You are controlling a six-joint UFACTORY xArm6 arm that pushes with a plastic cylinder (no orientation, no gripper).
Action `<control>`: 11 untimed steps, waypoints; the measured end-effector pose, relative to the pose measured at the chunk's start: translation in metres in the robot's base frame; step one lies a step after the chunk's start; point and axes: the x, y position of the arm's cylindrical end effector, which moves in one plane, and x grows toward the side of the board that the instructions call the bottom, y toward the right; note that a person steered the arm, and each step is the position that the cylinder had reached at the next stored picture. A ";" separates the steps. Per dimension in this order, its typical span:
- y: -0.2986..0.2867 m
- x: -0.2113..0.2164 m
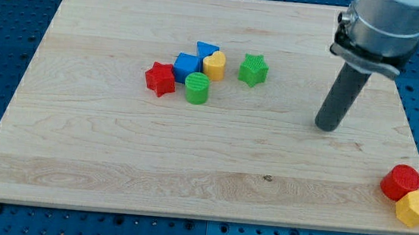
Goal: Push the green star downwards
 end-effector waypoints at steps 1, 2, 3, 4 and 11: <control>0.000 -0.034; 0.000 -0.068; -0.018 -0.095; -0.049 -0.116; -0.108 -0.097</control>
